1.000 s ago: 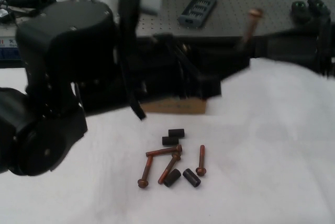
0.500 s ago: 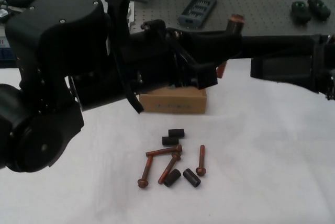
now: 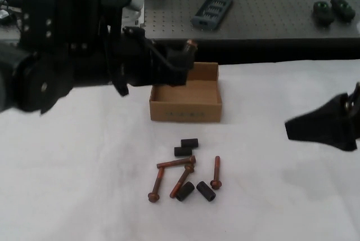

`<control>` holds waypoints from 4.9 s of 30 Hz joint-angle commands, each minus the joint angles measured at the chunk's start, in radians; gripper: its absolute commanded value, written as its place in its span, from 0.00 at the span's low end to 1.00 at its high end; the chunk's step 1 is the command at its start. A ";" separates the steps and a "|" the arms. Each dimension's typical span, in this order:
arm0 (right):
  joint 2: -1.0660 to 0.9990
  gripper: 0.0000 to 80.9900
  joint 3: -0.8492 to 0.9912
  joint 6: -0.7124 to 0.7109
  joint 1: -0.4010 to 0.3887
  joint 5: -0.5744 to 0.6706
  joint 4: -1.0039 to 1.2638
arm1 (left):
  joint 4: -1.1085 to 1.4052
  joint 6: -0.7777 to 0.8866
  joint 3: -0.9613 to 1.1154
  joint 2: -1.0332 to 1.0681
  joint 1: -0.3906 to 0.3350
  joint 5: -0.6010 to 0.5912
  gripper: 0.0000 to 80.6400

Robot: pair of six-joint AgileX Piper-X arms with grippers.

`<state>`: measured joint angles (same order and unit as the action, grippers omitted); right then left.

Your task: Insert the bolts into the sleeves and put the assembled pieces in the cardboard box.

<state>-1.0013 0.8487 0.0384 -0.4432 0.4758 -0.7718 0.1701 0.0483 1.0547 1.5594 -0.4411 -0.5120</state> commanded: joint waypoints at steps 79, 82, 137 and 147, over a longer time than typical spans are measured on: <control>0.108 0.44 0.005 -0.130 0.005 -0.152 -0.202 | -0.500 -0.076 -0.305 -0.462 0.055 0.183 0.01; 0.108 0.44 0.005 -0.130 0.005 -0.152 -0.202 | -0.467 -0.076 -0.337 -0.529 0.055 0.185 0.01; -0.507 0.44 0.165 -1.528 -0.119 -0.218 0.111 | -0.376 -0.183 -0.337 -0.531 0.055 0.185 0.01; -0.612 0.35 0.165 -1.821 -0.119 -0.219 0.174 | -0.376 -0.192 -0.337 -0.531 0.055 0.185 0.01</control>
<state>-1.6411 1.0005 -1.7755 -0.5602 0.2452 -0.5680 -0.2204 -0.1310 0.7164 1.0295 -0.3900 -0.3325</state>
